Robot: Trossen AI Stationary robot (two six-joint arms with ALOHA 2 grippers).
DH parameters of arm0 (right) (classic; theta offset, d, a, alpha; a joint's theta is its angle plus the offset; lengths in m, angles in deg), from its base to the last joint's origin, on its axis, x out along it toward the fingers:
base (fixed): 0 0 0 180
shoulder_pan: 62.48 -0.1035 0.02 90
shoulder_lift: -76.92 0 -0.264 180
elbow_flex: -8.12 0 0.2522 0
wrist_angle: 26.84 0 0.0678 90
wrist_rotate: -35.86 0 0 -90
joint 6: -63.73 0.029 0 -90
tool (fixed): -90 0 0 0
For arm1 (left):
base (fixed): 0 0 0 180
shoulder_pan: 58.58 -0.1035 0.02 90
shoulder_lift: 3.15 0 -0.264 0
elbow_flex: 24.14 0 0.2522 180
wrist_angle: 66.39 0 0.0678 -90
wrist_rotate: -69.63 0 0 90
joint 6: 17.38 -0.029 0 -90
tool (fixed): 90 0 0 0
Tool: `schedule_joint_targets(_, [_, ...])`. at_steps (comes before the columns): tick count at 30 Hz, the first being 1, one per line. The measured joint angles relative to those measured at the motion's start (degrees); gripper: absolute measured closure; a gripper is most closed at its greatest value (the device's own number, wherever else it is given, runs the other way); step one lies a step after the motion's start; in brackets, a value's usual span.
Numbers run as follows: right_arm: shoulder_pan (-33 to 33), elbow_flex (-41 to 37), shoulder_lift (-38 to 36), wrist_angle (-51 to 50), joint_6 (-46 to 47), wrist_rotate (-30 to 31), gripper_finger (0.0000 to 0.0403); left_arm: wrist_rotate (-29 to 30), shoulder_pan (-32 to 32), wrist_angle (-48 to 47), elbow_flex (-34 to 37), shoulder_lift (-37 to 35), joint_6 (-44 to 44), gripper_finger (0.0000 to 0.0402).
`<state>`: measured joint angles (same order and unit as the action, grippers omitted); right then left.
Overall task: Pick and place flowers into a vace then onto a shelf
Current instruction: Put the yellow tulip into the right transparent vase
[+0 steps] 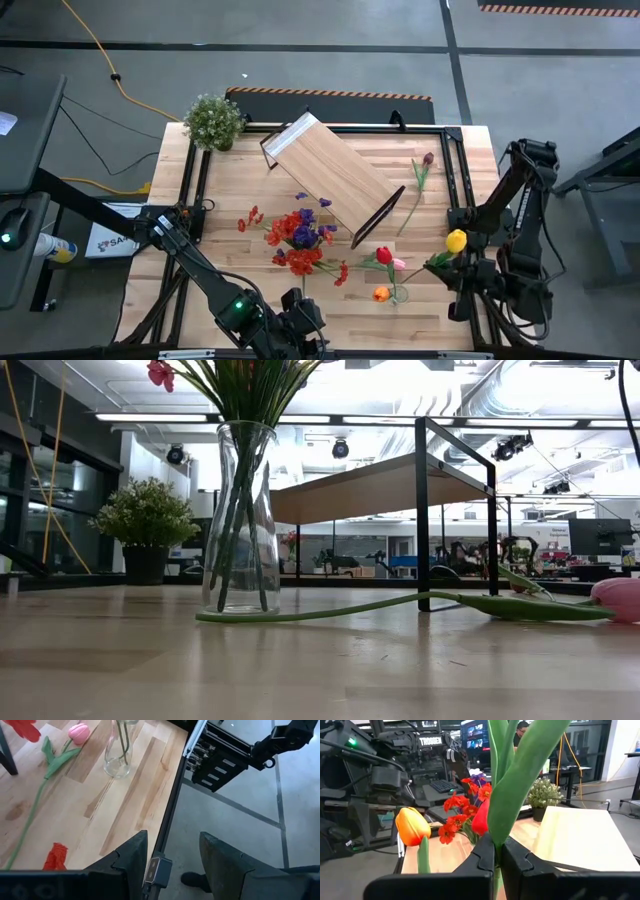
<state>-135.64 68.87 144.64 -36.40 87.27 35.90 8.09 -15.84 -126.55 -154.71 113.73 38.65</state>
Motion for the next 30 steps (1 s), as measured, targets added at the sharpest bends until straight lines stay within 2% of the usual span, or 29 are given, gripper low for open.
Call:
schedule_joint_targets(12, [-0.07, 3.50, -2.53, 5.73, -13.04, -0.88, 0.0402, 0.47, 0.00, -0.02, 0.00, 0.00, 0.02, 0.0190])
schedule_joint_targets(21, [-0.07, 3.55, -2.31, 6.05, -6.99, -4.05, 0.0402, 0.76, 0.00, -0.02, 0.00, 0.00, 0.01, 0.0190])
schedule_joint_targets(30, [0.02, 3.56, 1.58, 5.96, -4.11, -2.83, 0.0402, 1.10, -0.02, 0.00, 0.00, 0.00, 0.02, 0.0190])
